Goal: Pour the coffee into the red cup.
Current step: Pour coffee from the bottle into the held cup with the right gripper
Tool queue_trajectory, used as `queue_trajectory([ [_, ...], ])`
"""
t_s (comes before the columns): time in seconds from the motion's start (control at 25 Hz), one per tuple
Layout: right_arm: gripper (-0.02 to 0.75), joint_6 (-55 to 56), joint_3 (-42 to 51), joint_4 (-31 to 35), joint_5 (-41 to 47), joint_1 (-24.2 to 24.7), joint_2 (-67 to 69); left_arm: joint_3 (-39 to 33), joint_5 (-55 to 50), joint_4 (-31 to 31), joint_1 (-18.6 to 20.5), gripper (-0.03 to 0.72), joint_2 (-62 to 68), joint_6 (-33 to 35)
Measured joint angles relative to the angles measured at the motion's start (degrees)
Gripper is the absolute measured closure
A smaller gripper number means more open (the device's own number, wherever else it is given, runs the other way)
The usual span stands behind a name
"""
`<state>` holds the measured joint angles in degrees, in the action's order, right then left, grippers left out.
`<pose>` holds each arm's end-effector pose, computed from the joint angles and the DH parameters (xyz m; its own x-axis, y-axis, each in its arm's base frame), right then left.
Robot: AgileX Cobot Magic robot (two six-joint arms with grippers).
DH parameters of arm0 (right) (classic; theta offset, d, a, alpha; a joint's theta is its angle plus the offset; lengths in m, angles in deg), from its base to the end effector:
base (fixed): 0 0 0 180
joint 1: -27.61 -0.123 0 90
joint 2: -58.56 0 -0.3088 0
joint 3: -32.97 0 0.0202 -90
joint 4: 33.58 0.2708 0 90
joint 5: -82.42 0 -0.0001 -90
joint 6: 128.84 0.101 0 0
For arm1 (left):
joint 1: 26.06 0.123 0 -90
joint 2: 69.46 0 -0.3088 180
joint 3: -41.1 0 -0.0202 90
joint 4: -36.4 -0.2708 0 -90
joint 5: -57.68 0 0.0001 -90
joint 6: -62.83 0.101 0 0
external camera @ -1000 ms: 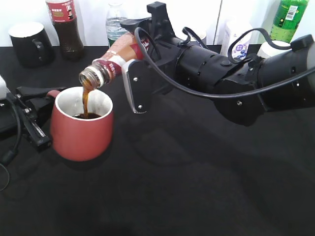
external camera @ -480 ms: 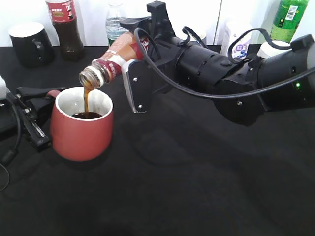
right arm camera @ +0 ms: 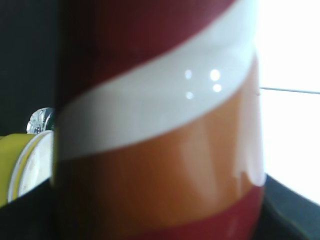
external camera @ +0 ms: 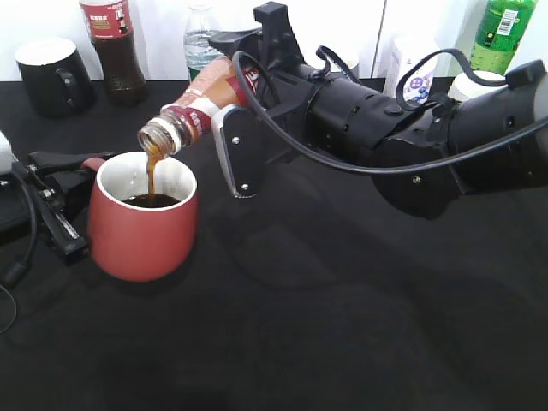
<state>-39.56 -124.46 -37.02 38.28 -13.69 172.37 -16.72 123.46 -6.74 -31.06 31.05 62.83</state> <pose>0.3180 0.2849 0.2193 0.6914 -0.7205 0.0539 0.0084 -0.0666 -0.9977 0.2464 -0.0848 0.1686 0.0828 0.2743 -0.9581 0.6966 0.6715 0.2525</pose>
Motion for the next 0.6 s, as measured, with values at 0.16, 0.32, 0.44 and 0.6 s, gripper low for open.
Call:
queue_trajectory([
  [0.16, 0.209, 0.0, 0.0, 0.0, 0.0, 0.0, 0.0, 0.0, -0.2, 0.0, 0.0, 0.645, 0.0, 0.0],
  [0.32, 0.209, -0.1, 0.0, 0.0, 0.0, 0.0, 0.0, 0.0, -0.2, 0.0, 0.0, 0.645, 0.0, 0.0],
  [0.44, 0.209, -0.1, 0.0, 0.0, 0.0, 0.0, 0.0, 0.0, -0.2, 0.0, 0.0, 0.645, 0.0, 0.0],
  [0.6, 0.209, -0.1, 0.0, 0.0, -0.1, 0.0, 0.0, 0.0, -0.2, 0.0, 0.0, 0.645, 0.0, 0.0],
])
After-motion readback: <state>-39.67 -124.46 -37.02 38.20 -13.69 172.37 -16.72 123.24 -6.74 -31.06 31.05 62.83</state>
